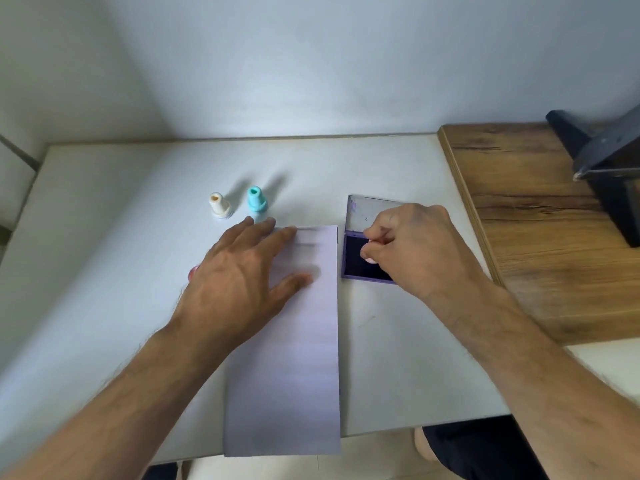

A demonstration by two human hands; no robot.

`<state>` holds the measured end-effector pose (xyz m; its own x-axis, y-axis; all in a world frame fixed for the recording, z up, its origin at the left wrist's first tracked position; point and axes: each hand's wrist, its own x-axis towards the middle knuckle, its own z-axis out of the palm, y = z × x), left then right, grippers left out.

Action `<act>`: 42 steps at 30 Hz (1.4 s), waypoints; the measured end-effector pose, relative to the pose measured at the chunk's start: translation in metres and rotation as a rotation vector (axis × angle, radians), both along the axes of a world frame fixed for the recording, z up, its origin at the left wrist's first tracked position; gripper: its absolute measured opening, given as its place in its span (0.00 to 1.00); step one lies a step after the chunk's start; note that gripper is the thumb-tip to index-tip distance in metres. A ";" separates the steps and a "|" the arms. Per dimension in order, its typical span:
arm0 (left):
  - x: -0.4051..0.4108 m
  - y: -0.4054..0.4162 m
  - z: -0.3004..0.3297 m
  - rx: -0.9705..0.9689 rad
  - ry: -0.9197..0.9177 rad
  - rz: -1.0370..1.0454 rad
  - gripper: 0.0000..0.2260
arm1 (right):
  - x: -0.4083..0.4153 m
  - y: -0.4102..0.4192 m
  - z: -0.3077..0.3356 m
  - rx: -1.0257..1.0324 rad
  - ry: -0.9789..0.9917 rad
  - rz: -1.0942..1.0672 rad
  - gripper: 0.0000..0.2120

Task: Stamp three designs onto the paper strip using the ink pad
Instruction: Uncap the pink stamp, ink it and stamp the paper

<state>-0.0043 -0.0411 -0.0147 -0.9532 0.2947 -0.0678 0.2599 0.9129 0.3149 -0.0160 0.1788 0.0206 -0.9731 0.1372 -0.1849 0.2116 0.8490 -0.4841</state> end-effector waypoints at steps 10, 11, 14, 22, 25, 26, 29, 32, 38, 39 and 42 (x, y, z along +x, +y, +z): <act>0.002 0.002 -0.001 -0.143 -0.017 -0.026 0.31 | -0.003 -0.043 0.014 -1.157 -0.007 -0.421 0.04; 0.003 0.002 -0.001 -0.148 -0.010 -0.021 0.31 | -0.002 -0.052 0.013 -1.320 -0.071 -0.478 0.05; 0.003 0.003 0.000 -0.150 0.002 -0.010 0.31 | 0.000 -0.071 0.009 -1.714 -0.261 -0.608 0.09; 0.003 -0.008 -0.006 -0.109 0.058 -0.003 0.17 | 0.005 -0.086 -0.004 -1.834 -0.267 -0.602 0.09; 0.002 -0.014 -0.003 -0.040 0.011 0.054 0.12 | 0.009 -0.090 -0.014 -1.813 -0.263 -0.582 0.08; 0.002 -0.015 -0.001 -0.018 -0.001 0.082 0.12 | 0.010 -0.091 -0.018 -1.795 -0.261 -0.576 0.08; 0.001 -0.024 0.006 -0.001 -0.006 0.145 0.18 | 0.012 -0.091 -0.029 -1.732 -0.246 -0.553 0.09; -0.001 -0.039 0.007 -0.055 0.040 0.167 0.22 | 0.011 -0.092 -0.032 -1.666 -0.253 -0.478 0.09; 0.004 -0.049 -0.003 -0.024 0.085 0.190 0.22 | 0.010 -0.104 -0.035 -1.323 -0.091 -0.402 0.08; 0.004 -0.049 -0.004 -0.018 0.090 0.190 0.22 | 0.009 -0.108 -0.036 -1.177 -0.017 -0.357 0.08; 0.002 -0.050 -0.004 -0.025 0.081 0.193 0.22 | 0.008 -0.121 -0.041 -0.733 0.172 -0.209 0.09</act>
